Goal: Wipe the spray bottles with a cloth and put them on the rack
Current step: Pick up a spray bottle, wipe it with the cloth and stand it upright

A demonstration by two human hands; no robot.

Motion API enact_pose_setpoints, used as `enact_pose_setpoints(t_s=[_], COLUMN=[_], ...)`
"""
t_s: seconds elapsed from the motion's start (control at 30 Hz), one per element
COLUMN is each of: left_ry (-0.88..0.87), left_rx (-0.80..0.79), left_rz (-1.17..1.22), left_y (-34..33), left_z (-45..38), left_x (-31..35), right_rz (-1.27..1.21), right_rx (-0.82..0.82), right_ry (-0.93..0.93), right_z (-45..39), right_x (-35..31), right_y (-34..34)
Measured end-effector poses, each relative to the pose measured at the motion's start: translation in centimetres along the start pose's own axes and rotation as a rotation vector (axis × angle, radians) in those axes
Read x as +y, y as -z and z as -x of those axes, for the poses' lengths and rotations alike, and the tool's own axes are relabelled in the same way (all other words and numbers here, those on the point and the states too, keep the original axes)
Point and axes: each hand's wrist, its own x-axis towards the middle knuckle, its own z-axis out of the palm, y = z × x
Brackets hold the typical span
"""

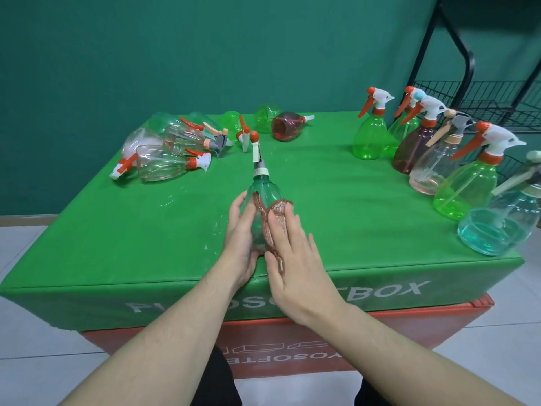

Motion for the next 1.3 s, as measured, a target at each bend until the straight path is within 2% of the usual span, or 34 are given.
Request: enact_pose_setpoints(t_s=[0.23, 0.5, 0.83, 1.07, 1.3], left_ry=[0.003, 0.004, 0.102, 0.085, 0.035], left_rx=[-0.021, -0.075, -0.071, -0.014, 0.001], left_rz=[-0.057, -0.180, -0.010, -0.080, 0.006], left_y=[-0.2, -0.3, 0.2, 0.2, -0.4], left_z=[-0.2, -0.2, 0.1, -0.3, 0.2], left_x=[-0.2, -0.6, -0.3, -0.6, -0.1], right_rz=[-0.018, -0.037, -0.199, -0.125, -0.057], right_rx=[-0.003, 0.108, 0.107, 0.104, 0.072], right_ry=[-0.042, 0.012, -0.109, -0.017, 0.013], right_z=[-0.3, -4.1, -8.7, -6.6, -3.1], right_x=[-0.4, -0.9, -1.9, -1.0, -0.5], right_y=[0.6, 2.4, 3.6, 2.2, 0.5])
